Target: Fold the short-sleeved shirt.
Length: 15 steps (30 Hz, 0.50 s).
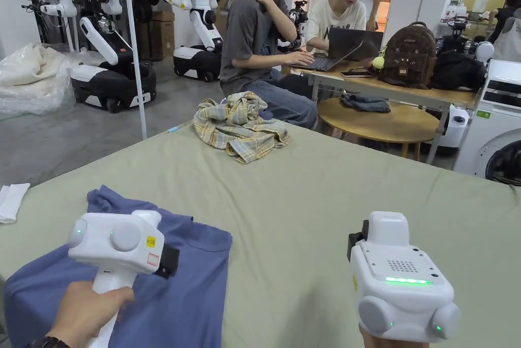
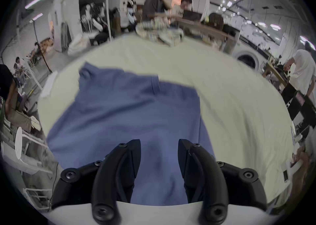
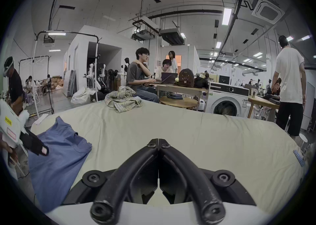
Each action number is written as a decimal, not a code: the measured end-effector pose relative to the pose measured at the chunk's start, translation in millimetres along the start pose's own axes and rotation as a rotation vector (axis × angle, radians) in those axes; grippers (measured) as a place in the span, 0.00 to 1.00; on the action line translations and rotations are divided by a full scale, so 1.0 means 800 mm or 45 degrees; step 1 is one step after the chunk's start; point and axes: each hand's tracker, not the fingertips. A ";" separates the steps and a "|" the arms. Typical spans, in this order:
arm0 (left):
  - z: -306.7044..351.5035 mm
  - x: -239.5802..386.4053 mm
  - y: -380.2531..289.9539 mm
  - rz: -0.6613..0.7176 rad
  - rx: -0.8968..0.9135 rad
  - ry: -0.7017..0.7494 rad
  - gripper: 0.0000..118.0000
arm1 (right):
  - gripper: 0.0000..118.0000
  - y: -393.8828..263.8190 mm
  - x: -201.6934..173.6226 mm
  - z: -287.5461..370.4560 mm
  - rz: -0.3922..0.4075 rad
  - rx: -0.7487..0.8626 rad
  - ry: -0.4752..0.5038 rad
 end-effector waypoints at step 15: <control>-0.063 0.029 -0.025 -0.130 -0.148 0.086 0.27 | 0.00 -0.019 0.018 0.002 0.015 -0.059 -0.033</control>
